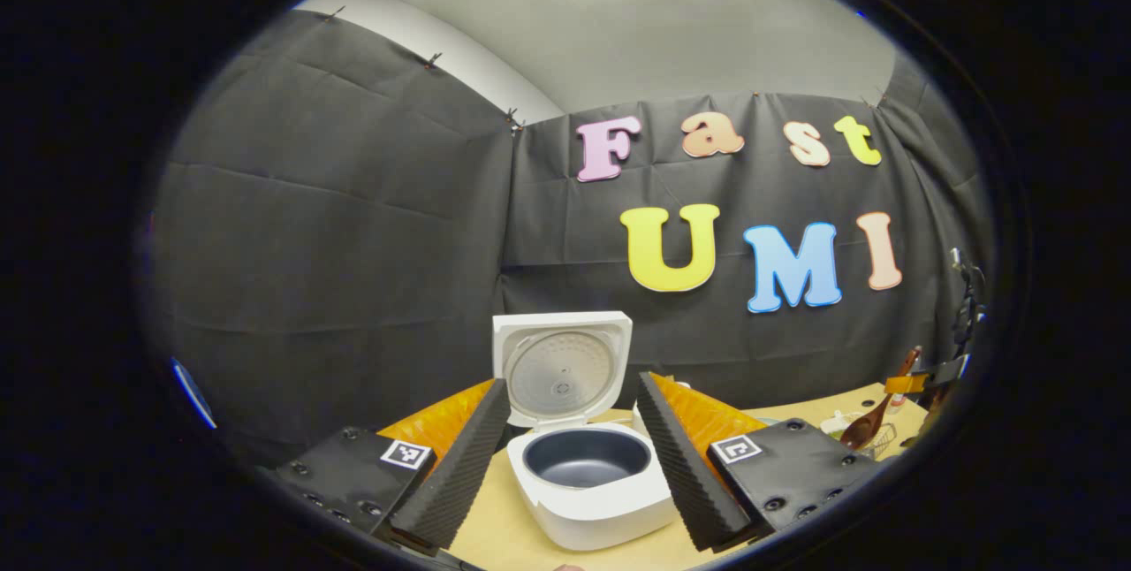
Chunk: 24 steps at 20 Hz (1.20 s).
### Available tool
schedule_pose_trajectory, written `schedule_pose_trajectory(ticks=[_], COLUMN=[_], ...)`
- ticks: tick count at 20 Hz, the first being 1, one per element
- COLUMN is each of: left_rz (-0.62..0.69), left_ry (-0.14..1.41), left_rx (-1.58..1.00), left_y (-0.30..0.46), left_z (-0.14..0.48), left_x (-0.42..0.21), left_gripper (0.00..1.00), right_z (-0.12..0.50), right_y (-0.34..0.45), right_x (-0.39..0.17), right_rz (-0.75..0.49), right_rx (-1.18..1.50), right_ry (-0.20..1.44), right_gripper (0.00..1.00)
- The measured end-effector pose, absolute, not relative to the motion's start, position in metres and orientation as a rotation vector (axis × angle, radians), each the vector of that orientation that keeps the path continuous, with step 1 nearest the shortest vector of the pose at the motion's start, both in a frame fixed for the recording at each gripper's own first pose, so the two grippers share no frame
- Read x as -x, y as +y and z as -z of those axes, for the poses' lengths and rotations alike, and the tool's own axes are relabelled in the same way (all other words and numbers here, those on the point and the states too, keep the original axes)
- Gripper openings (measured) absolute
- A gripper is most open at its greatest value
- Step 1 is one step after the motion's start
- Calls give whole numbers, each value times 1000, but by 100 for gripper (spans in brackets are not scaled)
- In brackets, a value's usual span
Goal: Close the left gripper, press the button to open the rice cooker; take a wooden spoon from the chopstick holder with the right hand, scoop a spoonful of rice and pour it into the rice cooker, then put the wooden spoon back into the chopstick holder.
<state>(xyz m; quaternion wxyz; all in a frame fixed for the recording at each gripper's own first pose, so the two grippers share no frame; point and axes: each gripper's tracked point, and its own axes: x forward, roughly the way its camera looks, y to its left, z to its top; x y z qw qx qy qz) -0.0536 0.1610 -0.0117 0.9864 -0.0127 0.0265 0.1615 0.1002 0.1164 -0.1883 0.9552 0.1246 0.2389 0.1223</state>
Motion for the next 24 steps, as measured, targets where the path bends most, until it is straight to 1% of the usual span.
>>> schedule_pose_trajectory(ticks=[4, 9, 14, 20, 22, 24], left_rz=[-352, -380, -396, -381, -376, -371], left_ry=[62, 77, 82, 91, 93, 93], left_rx=[18, 6, 4, 3, 5, 6], left_y=[179, 200, 219, 228, 230, 232], left_z=[14, 17, 18, 23, 24, 24], left_x=[65, 77, 83, 83, 83, 81], left_gripper=[100, 100, 100, 100, 100, 100], right_z=[219, 256, 264, 266, 270, 276], right_y=[141, 155, 177, 210, 216, 213], right_x=[-92, -85, -81, -72, -69, -70], right_rz=[-295, -297, -303, -324, -317, -279], right_rx=[-180, -71, -58, -183, -294, -441], right_ry=[536, 585, 595, 640, 678, 720], right_gripper=[14, 14, 14, 14, 14, 14])
